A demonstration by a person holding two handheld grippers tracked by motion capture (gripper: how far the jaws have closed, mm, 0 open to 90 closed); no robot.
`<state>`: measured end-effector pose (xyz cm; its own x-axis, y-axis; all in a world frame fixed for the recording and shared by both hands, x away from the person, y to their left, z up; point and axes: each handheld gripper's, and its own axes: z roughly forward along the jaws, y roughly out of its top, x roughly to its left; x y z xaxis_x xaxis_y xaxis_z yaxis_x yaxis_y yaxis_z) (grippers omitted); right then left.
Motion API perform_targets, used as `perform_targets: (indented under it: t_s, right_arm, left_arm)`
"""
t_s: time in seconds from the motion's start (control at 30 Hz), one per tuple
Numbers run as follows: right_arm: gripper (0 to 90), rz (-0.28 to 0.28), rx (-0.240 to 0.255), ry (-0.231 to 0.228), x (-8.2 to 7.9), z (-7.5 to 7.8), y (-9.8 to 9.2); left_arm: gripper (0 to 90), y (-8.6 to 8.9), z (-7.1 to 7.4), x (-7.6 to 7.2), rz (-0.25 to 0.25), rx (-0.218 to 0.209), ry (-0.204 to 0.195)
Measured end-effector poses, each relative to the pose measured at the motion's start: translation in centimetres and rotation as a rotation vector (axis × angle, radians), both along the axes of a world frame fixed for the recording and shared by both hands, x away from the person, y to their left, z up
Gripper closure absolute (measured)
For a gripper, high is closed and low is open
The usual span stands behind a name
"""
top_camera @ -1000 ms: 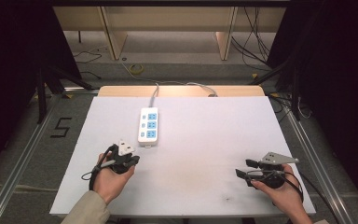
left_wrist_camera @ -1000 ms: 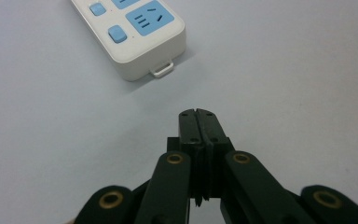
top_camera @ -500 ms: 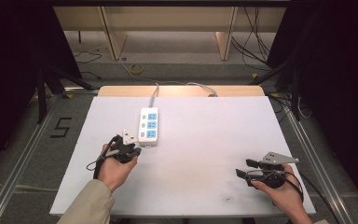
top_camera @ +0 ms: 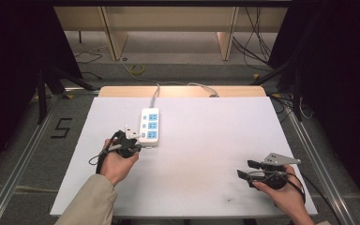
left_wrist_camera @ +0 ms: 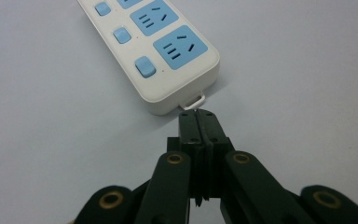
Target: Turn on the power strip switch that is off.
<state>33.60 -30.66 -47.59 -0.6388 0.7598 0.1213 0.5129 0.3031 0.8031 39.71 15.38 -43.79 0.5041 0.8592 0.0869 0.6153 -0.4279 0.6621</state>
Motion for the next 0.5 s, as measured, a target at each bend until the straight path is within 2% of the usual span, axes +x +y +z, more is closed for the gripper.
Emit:
perform_targets:
  t_s: [0.5]
  right_arm:
    - [36.8,0.003,0.001,0.002,0.0,-0.1,0.0]
  left_arm:
    - [89.8,0.0,0.4,1.1,0.008,0.017,0.004]
